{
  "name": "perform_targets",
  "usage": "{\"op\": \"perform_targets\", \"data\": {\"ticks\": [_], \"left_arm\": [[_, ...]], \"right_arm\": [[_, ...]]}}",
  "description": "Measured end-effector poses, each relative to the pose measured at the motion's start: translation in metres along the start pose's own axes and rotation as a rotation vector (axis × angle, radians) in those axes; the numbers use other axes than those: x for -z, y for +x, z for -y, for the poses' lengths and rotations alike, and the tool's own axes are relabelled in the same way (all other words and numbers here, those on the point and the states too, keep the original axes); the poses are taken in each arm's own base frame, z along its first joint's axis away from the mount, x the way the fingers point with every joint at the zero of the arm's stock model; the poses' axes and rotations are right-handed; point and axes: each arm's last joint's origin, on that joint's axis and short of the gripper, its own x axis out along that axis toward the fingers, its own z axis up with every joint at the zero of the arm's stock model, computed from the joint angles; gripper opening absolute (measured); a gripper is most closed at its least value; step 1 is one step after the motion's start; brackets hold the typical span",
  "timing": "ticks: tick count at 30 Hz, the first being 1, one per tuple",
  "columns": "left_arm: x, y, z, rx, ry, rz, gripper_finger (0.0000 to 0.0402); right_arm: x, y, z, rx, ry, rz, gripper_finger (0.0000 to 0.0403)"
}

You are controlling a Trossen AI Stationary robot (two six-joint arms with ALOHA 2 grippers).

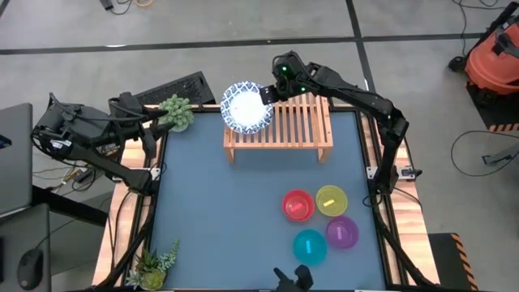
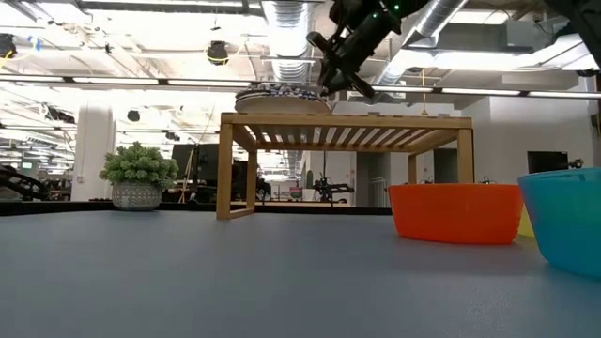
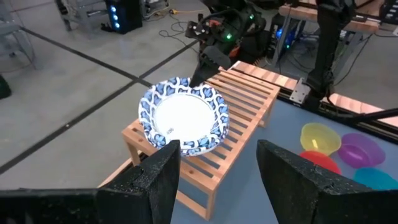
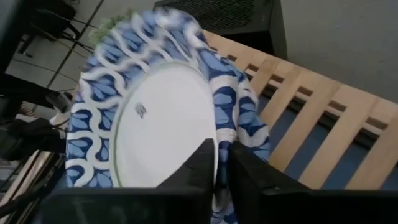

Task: Place and stack bowls onto a shelf
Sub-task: Stack the white patterned bowl on top of the white patterned bowl on the shelf, then put the yellow bowl on the shelf

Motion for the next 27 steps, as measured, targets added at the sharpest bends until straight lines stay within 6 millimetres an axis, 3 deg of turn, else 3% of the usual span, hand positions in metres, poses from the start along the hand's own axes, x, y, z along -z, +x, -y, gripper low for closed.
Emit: {"op": "perform_targets", "data": {"ticks": [12,19,22,27], "left_arm": [[0.000,0.000,0.000,-0.005,-0.024,0.005,0.0197],[0.000,0.000,0.001,0.029,-0.032,-0.011,0.0197],[0.000,0.000,0.001,0.032,-0.028,-0.016,0.0197],[0.001,0.001,0.002,0.031,-0.005,-0.017,0.0197]], "right_arm": [[-0.009,-0.006,0.011,0.000,-0.025,0.000,0.0199],[-0.020,-0.057,0.001,0.039,-0.090,-0.021,0.0213],[-0.009,-0.079,-0.010,0.094,-0.154,-0.077,0.0208],[0.028,-0.123,-0.020,0.282,-0.281,-0.226,0.0201]]}}
